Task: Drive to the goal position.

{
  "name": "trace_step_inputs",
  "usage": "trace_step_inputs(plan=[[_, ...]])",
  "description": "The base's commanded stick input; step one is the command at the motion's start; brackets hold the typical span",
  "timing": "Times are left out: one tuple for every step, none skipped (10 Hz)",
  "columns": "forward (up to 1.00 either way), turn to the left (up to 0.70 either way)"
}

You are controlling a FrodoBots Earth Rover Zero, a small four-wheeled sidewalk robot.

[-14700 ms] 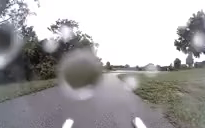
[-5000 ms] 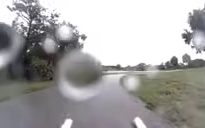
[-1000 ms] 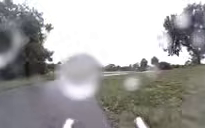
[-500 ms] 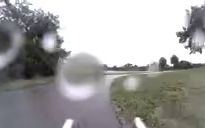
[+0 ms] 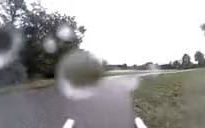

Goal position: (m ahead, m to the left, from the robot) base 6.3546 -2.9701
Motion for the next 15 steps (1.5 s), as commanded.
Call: trace_step_inputs(plan=[[0.70, 0.00], [0.70, 0.00], [0.70, -0.22], [0.70, -0.35], [0.70, -0.35], [0.70, -0.35], [0.70, -0.35], [0.70, -0.35], [0.70, -0.35], [0.70, -0.35], [0.70, -0.35], [0.70, -0.35], [0.70, -0.20], [0.70, 0.00], [0.70, 0.00]])
